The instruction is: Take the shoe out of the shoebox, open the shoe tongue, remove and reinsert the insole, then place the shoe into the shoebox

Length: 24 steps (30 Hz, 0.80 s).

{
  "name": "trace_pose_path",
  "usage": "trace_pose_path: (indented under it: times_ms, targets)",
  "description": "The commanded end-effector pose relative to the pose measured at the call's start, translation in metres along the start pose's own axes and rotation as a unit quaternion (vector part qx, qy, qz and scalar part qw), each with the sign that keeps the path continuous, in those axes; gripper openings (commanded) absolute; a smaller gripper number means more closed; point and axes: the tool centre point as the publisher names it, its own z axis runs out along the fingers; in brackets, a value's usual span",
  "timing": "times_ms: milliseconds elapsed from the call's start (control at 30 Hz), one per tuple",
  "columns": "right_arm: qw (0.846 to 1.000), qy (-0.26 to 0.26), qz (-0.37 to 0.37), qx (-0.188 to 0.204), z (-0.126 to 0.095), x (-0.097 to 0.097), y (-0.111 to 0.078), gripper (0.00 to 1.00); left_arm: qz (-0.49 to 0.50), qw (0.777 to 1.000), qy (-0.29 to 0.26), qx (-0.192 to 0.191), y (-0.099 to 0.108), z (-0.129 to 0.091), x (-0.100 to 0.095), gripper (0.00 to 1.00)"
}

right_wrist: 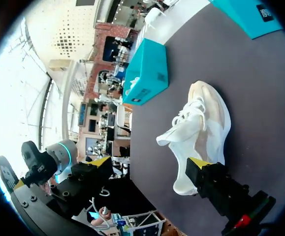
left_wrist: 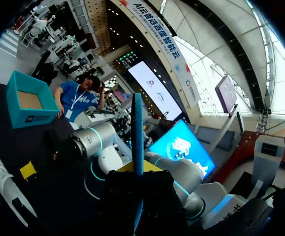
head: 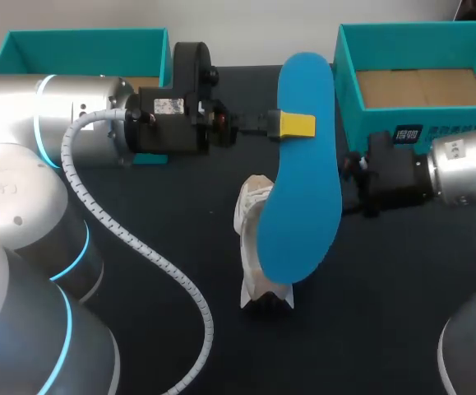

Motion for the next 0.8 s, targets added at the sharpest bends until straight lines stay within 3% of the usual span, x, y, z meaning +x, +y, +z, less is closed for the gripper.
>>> trace_pose_path:
  times_ms: [33, 367, 800]
  targets:
    - [0.996, 0.089, -0.001, 0.010, -0.012, 0.009, 0.001, 1.00, 0.000, 1.000, 0.000, 0.001, 0.002, -0.001, 0.000, 0.00]
    - [0.994, 0.101, -0.012, 0.028, -0.024, 0.043, 0.007, 1.00, 0.000, 1.000, 0.000, 0.001, 0.002, -0.001, 0.000, 0.00]
    - [0.994, 0.106, -0.016, 0.023, -0.026, 0.046, 0.007, 1.00, 0.000, 1.000, 0.000, 0.001, 0.002, -0.001, 0.000, 0.00]
